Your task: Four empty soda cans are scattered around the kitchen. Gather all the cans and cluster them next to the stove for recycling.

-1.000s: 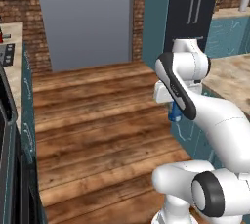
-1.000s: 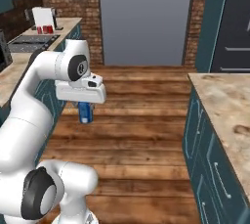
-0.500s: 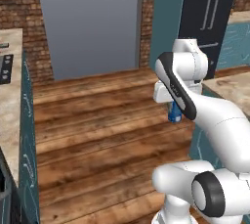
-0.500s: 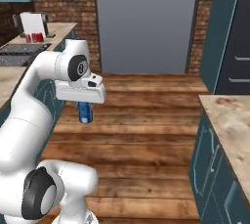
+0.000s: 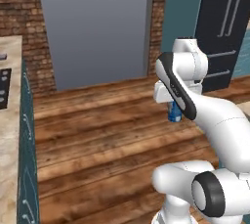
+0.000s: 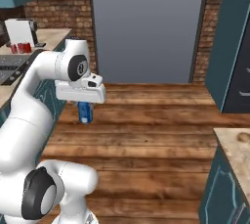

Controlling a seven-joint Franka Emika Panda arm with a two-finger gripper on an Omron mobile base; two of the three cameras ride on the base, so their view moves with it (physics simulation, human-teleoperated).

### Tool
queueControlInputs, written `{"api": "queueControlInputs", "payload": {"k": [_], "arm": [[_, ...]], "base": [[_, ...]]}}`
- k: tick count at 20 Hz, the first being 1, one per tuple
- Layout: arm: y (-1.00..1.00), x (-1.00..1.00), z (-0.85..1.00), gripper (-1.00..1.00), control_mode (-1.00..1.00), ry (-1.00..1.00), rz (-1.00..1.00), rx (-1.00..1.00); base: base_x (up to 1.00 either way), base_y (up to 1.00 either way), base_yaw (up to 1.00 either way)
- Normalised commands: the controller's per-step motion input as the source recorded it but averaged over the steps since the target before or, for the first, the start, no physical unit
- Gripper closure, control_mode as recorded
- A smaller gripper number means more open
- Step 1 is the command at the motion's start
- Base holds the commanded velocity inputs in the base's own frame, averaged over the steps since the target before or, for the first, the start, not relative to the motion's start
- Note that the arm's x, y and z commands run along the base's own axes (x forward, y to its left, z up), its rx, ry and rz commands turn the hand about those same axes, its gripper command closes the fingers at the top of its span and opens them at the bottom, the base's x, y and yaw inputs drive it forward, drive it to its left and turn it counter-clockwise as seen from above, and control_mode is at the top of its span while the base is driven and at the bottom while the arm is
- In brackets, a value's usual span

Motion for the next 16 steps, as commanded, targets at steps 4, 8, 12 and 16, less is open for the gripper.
{"api": "queueControlInputs", "payload": {"k": [4,8,12,16], "arm": [[0.0,0.0,0.0,1.0,1.0,0.0,0.0,0.0],[0.0,0.0,0.0,1.0,1.0,0.0,0.0,0.0],[0.0,0.0,0.0,1.0,1.0,0.0,0.0,0.0],[0.0,0.0,0.0,1.0,1.0,0.0,0.0,0.0]], "base": [[1.0,0.14,0.0],[1.0,0.0,0.0],[1.0,0.0,0.0],[1.0,0.0,0.0]]}}
